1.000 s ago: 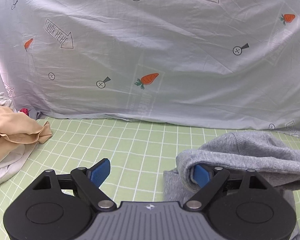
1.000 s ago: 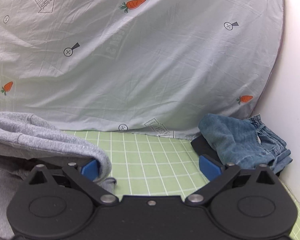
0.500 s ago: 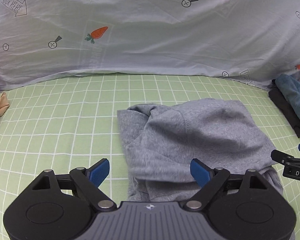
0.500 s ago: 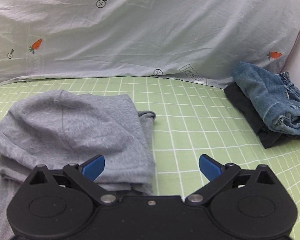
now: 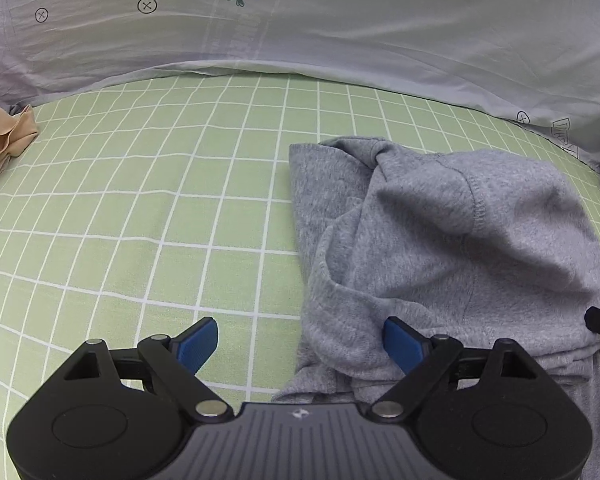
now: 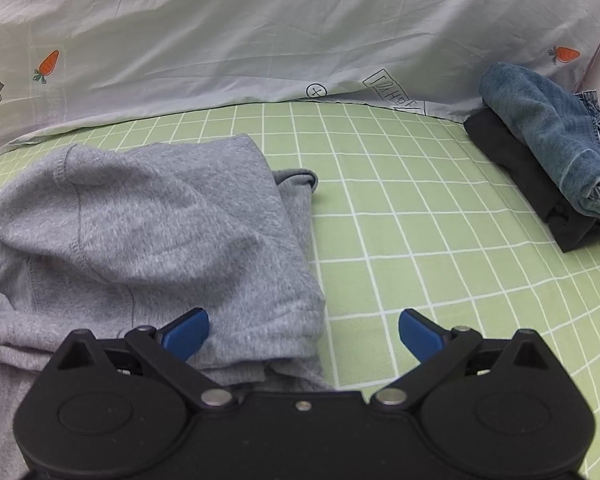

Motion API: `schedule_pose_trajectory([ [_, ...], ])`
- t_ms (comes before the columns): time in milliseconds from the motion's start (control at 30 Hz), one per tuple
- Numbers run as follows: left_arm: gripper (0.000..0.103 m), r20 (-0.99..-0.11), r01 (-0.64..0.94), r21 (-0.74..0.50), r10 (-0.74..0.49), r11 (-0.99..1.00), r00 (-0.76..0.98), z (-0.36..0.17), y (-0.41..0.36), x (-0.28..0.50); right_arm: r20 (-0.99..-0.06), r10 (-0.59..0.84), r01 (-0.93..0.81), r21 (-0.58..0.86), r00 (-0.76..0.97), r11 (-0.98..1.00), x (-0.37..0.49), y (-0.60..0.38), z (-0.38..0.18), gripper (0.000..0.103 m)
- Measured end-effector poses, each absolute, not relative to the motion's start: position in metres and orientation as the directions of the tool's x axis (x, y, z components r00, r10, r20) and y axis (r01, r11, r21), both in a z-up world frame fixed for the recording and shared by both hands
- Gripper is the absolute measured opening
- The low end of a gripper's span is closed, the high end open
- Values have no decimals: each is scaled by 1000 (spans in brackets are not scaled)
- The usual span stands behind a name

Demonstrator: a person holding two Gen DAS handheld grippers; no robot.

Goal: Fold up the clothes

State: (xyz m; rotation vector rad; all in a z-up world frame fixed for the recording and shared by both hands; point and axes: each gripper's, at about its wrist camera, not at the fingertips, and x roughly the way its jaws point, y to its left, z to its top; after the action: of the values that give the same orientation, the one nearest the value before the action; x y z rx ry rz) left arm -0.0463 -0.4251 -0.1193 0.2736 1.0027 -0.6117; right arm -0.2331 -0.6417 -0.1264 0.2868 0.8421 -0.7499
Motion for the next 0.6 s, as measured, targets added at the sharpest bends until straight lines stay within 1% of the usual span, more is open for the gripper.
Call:
schedule_pose_trajectory([
  [133,89,-843,608,-64,-369,791,392,-112,-422,-51,-762,-483,705,-49,431,707,-245,-635,-124,102],
  [367,89,-834,596,-98,-392,797,388,-103,-393,-65,-766,-479,714,-37,429,699,-271,-622,-121,102],
  [600,89,-860,567,-125,-374,814,346,-114,-348,-99,-771,-474,722,-25,426,691,-298,-609,-118,102],
])
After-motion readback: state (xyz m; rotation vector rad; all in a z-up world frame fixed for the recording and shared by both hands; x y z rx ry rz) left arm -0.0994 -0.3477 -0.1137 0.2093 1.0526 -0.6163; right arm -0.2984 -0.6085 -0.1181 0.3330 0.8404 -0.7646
